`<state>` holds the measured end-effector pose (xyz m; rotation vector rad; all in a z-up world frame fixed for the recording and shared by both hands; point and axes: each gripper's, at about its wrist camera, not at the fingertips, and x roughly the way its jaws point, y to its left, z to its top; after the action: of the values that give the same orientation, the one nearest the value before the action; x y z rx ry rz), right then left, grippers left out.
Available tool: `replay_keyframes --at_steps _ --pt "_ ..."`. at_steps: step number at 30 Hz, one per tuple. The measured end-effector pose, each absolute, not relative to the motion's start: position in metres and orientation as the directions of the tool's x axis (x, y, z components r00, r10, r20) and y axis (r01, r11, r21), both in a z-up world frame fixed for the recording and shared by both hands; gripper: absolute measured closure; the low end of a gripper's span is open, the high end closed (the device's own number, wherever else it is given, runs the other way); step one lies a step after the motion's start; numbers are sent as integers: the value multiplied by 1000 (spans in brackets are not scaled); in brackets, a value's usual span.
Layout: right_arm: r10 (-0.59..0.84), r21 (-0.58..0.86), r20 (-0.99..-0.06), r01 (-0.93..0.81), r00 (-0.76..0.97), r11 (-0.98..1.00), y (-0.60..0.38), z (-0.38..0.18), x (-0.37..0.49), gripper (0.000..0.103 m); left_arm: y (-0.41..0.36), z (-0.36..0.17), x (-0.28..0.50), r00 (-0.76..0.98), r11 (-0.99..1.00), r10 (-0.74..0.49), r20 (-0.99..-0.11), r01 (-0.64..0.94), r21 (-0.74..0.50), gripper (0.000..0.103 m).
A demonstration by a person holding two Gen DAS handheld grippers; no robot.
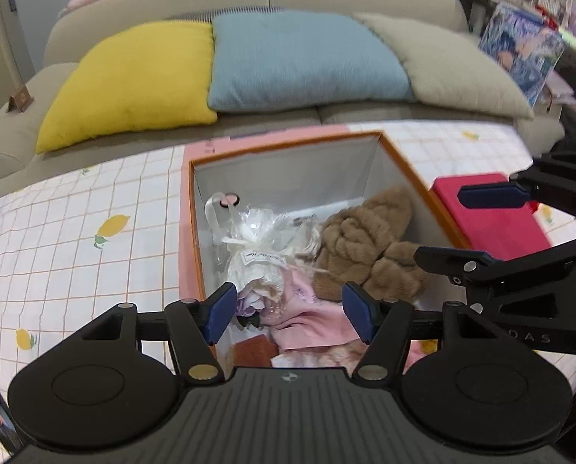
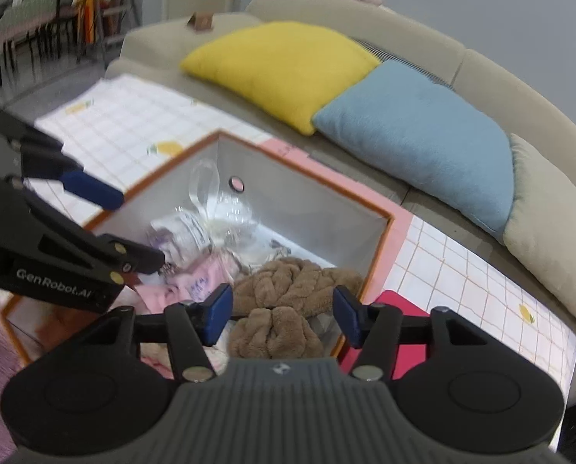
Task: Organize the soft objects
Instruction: 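Withdraw both tools toward the white mesh bag and orange fruit toy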
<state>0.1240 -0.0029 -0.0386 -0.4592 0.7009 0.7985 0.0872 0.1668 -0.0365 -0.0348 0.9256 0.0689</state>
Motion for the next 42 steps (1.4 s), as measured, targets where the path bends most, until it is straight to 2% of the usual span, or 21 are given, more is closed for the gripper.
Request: replay_keyframes --at_steps 8,16,28,34,39,42 --pt "533 -24 -638 -706 556 708 -51 -10 93 40 140 -2 52 696 995 19 -718 -82 -53 29" --pt "492 32 -583 -587 647 809 -111 -14 57 40 95 -2 29 722 990 -109 -683 13 -143 30" --pt "327 59 -606 -369 726 928 -205 -52 65 40 20 -7 58 659 975 -192 -728 211 -66 30" --pt "219 46 -573 -236 790 971 -240 -77 101 40 -20 -7 105 581 950 -247 -776 301 -78 30" --pt "159 43 -554 -163 818 986 -270 -99 145 41 -57 -8 144 564 936 -227 -794 352 -17 30" --pt "136 57 -560 -125 817 990 -287 -113 171 44 -71 -16 169 532 928 -236 -813 372 -25 30"
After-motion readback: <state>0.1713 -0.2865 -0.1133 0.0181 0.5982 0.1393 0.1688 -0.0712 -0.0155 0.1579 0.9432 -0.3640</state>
